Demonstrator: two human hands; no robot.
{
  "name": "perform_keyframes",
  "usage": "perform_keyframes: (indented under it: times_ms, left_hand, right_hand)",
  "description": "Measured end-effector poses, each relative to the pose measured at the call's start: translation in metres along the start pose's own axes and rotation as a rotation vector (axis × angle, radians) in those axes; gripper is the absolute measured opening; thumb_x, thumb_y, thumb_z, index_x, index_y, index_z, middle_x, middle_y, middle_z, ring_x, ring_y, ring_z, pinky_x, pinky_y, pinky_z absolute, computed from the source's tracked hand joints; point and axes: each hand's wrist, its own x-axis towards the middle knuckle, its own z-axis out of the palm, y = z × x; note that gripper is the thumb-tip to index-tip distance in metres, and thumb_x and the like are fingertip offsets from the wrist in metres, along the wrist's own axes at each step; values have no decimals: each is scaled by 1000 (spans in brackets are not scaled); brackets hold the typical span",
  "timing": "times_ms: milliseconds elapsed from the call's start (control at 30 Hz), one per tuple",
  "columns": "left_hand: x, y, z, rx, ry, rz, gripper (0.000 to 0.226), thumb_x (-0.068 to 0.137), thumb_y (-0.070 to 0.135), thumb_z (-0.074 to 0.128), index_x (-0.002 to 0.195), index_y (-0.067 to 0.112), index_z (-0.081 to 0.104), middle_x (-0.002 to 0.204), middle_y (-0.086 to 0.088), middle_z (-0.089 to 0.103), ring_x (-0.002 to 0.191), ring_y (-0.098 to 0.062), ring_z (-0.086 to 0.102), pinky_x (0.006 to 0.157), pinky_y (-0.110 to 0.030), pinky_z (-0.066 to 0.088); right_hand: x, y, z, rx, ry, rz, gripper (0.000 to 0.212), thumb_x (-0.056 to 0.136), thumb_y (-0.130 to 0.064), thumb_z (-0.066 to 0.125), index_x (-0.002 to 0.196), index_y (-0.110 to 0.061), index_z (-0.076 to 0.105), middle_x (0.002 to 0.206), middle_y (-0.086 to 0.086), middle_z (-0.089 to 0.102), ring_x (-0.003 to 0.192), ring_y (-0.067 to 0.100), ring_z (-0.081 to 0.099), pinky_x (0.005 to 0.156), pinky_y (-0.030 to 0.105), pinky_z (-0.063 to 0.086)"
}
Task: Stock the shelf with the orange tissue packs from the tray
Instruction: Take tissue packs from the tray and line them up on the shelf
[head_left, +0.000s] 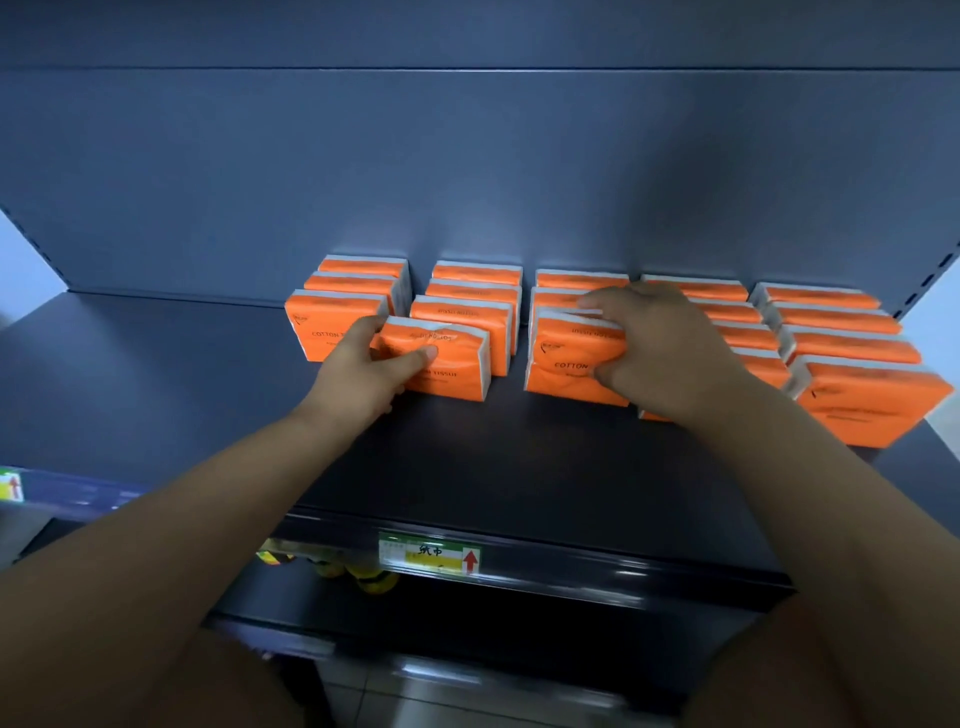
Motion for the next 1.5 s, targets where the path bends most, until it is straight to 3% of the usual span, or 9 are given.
perform_keyframes:
  times_ms: [133, 300, 433, 667, 867, 1033, 1233, 1367, 1500]
  left_hand:
    - [0, 0, 6, -10, -31, 39, 55, 85, 35, 84, 134, 30, 58, 110, 9, 67, 99, -17, 66, 83, -35, 53]
    - [1, -1, 9, 26, -37, 44, 59, 82, 28, 87, 133, 29, 57, 115, 10, 65, 109, -20, 66, 95, -45, 57]
    - [1, 0, 11, 90, -40, 88, 60, 84, 18, 85, 135, 25, 54, 106, 22, 58, 96, 2, 57, 91, -30, 47]
    - [2, 0, 14, 186, -4, 102, 56, 86, 23, 83, 134, 23, 54, 115, 13, 63, 110, -11, 58, 93, -28, 41]
    - [-6, 5, 19, 219, 64, 36, 56, 88, 32, 81, 130, 14, 49, 114, 3, 61, 106, -20, 58, 88, -34, 46]
    - [-32, 17, 24, 147, 123, -49, 45, 91, 44, 74, 114, 20, 45, 113, -2, 64, 107, -26, 63, 90, -42, 53]
    - [-78, 21, 9, 542, 139, 230, 52, 95, 58, 57, 131, 20, 52, 130, -5, 60, 120, -32, 57, 96, -48, 50]
    - [-100, 20, -17, 885, 311, 444, 66, 96, 61, 39, 138, 15, 58, 148, -10, 56, 139, -37, 48, 116, -53, 37]
    - [-130, 21, -52, 1007, 456, 449, 73, 98, 63, 33, 146, 12, 55, 155, -12, 51, 148, -37, 38, 124, -54, 26]
  right_hand:
    - [-1, -2, 3, -47, 17, -3, 71, 64, -13, 80, 133, -25, 66, 122, 5, 61, 115, 34, 51, 97, 48, 49]
    - [-2, -2, 7, -77, -17, -21, 68, 66, -12, 80, 130, -28, 65, 124, 2, 59, 115, 31, 50, 96, 46, 47]
    - [-4, -1, 9, -52, -9, -38, 61, 69, -15, 83, 126, -27, 66, 128, 2, 58, 118, 28, 48, 98, 44, 47]
    - [-5, -6, 12, -59, 2, -32, 68, 73, -12, 83, 137, -20, 62, 136, 4, 57, 128, 29, 47, 107, 47, 45]
    - [-11, -18, 13, -139, -48, -67, 82, 75, -4, 79, 150, -17, 49, 154, 5, 49, 152, 29, 31, 126, 47, 25]
    - [-25, -44, 16, -123, 44, -86, 67, 92, -32, 68, 154, -24, 44, 161, -2, 41, 153, 22, 29, 121, 33, 9]
    - [-42, -94, 26, 80, 51, -73, 62, 104, -52, 44, 157, -20, 39, 162, -1, 41, 151, 19, 32, 124, 39, 30]
    - [-53, -126, 28, 194, 59, -42, 67, 104, -58, 34, 156, -17, 41, 160, 4, 44, 152, 24, 32, 125, 43, 28]
    - [-60, -168, 24, 254, 106, -100, 72, 100, -61, 28, 154, -15, 46, 157, 5, 49, 149, 25, 37, 123, 39, 29]
